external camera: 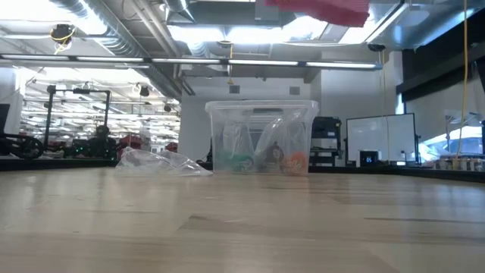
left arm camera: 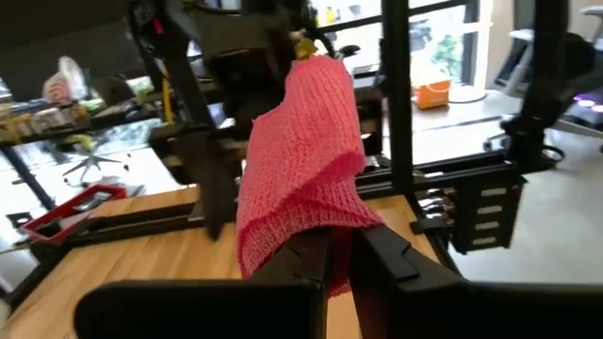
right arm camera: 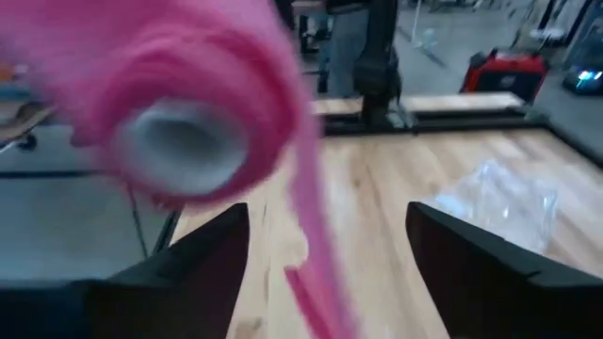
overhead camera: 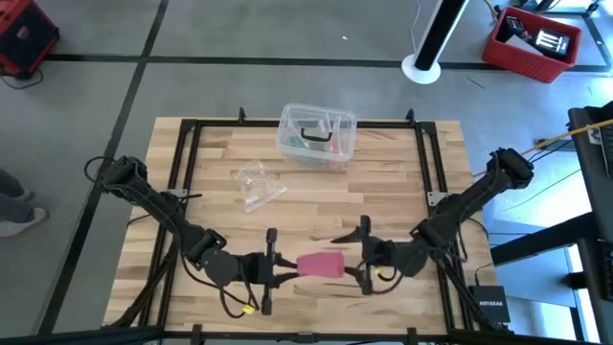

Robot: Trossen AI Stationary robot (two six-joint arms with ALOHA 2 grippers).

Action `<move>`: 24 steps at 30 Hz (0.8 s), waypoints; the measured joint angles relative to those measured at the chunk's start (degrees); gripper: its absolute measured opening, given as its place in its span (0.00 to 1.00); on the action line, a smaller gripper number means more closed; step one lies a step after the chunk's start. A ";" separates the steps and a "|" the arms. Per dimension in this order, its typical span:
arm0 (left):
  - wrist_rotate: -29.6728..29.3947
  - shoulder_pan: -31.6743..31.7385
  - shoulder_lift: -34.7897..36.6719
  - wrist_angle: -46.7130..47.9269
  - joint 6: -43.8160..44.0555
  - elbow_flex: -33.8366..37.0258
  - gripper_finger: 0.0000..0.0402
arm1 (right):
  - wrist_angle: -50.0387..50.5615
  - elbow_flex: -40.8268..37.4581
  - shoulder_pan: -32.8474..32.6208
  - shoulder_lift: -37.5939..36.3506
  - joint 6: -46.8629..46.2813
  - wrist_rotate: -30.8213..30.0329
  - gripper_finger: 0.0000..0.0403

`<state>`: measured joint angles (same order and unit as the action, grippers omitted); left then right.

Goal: Roll bandage
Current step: Roll the pink bandage

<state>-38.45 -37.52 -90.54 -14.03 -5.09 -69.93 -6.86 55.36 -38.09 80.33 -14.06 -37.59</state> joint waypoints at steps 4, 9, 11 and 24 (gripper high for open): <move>1.05 -0.03 0.00 -1.40 -3.85 0.00 0.04 | -6.79 -0.06 0.62 1.31 8.71 0.44 0.57; 1.45 -0.65 0.00 -1.93 -2.85 0.00 0.04 | -10.49 -0.03 0.74 1.80 19.21 0.71 0.27; 1.48 -0.97 0.00 -1.91 -2.01 0.00 0.04 | -12.49 -0.03 0.75 1.76 24.55 -0.15 0.13; 14.76 -5.00 0.00 -2.82 -0.61 0.00 0.04 | -17.15 5.60 2.31 1.69 56.03 -12.04 0.02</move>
<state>-23.69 -42.52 -90.54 -16.85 -5.70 -69.93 -24.01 60.96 -35.79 82.02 41.97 -49.63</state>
